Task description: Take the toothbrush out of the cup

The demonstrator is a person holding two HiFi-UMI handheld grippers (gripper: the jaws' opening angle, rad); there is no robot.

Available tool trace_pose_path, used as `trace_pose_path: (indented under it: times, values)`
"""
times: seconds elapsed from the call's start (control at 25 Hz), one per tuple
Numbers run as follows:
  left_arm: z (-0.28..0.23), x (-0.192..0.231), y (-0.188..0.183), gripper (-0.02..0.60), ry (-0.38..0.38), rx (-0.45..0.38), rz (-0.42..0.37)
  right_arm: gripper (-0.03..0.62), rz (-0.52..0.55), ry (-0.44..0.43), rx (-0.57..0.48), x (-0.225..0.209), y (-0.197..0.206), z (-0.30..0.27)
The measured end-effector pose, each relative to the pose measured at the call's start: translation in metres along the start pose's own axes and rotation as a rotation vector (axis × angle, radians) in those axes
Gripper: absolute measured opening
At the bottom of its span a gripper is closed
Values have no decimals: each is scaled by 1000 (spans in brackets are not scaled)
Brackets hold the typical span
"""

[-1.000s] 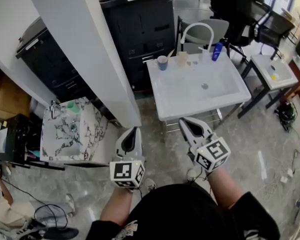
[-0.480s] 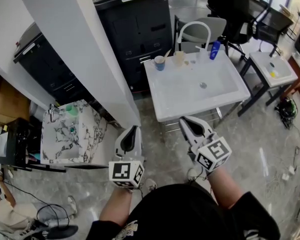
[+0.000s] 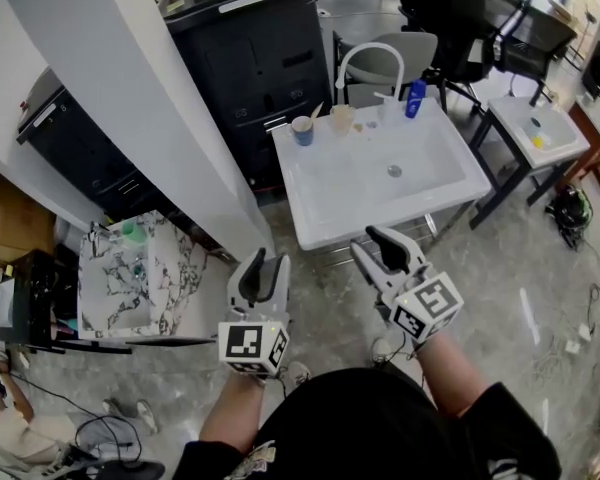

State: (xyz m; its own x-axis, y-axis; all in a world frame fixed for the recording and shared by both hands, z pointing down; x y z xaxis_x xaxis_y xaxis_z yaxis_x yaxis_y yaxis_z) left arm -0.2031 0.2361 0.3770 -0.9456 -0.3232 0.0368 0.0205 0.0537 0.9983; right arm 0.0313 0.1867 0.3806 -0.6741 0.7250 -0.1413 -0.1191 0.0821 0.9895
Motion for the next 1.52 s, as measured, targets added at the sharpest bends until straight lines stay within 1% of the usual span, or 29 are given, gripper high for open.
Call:
trace_pose_path:
  times: [0.08,0.16,0.32,0.44,0.72,1.16,1.32,1.52]
  values:
    - [-8,-8,-1,159,9,4,-10,165,0,0,2,-8,-2,5]
    - [-16,-17,-1,190,17,10,-17,200,2,1,2,-18,-4,9]
    - [-32,-36,-1,224,27,18,-25,256,3,9,0,-38,-6,18]
    - [-43,-49,-1,233,29,25,-24,278,0,7,3,-54,-10,25]
    - [-69,-92,2,236,10,24,-26,278,0,-18,10,-98,-16,50]
    - [-96,-156,-1,236,-60,3,-22,276,17,-71,13,-157,-31,86]
    - [-99,-165,-2,236,-69,5,-27,278,8,-72,11,-167,-31,90]
    - [-105,-160,-5,236,-85,4,-31,278,0,-87,12,-172,-31,80]
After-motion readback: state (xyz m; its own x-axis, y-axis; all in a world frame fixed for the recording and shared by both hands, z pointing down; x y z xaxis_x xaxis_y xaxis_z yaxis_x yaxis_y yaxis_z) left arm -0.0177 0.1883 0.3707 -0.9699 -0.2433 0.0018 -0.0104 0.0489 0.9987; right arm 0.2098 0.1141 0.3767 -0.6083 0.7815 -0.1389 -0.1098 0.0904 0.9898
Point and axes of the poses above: the fingertips, and each gripper's own axes: z backward along the fingers, x to its left, y out of its underside, the point moved 8 cm from there along z, backward along the fingers
